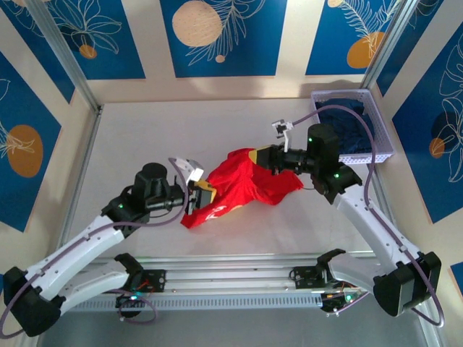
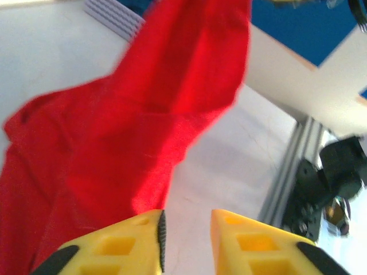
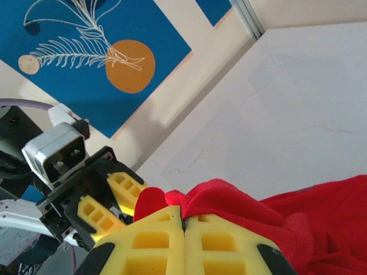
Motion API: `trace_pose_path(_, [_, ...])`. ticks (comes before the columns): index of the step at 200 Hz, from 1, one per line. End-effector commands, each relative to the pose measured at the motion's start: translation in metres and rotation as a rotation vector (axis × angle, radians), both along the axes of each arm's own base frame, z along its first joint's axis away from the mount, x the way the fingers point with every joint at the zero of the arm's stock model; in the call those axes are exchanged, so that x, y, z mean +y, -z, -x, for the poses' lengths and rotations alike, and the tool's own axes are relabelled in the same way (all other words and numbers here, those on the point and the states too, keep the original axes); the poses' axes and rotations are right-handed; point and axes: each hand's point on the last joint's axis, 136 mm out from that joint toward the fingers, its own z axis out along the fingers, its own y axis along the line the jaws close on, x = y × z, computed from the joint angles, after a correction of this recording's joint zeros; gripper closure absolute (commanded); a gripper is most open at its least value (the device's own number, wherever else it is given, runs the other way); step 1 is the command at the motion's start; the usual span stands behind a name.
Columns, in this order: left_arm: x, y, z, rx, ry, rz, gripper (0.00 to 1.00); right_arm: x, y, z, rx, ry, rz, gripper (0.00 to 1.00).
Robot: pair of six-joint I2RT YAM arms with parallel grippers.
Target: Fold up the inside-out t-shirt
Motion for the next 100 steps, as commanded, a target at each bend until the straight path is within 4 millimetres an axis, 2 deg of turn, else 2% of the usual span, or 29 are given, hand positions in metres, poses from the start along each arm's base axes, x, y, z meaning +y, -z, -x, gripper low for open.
trace_pose_path(1, [-0.011, -0.003, 0.016, 0.002, 0.102, 0.029, 0.66, 0.001, 0.002, 0.01, -0.027, -0.067, 0.033, 1.0])
trace_pose_path(22, [-0.003, -0.01, 0.002, -0.04, 0.013, 0.018, 0.59, 0.002, 0.008, 0.019, -0.036, -0.113, 0.054, 1.0])
trace_pose_path(52, [0.002, -0.036, -0.003, -0.111, -0.029, 0.056, 0.53, 0.0, 0.017, 0.031, -0.06, -0.153, 0.078, 1.0])
trace_pose_path(69, [0.008, -0.047, -0.011, -0.147, -0.087, 0.056, 0.45, 0.001, 0.021, 0.041, -0.063, -0.19, 0.074, 1.0])
trace_pose_path(85, [0.013, -0.046, -0.023, -0.146, -0.147, 0.0, 0.42, 0.0, 0.025, 0.046, -0.063, -0.201, 0.08, 1.0])
trace_pose_path(100, [0.01, -0.033, -0.031, -0.116, -0.144, -0.087, 0.39, -0.001, 0.032, 0.051, -0.051, -0.209, 0.091, 1.0])
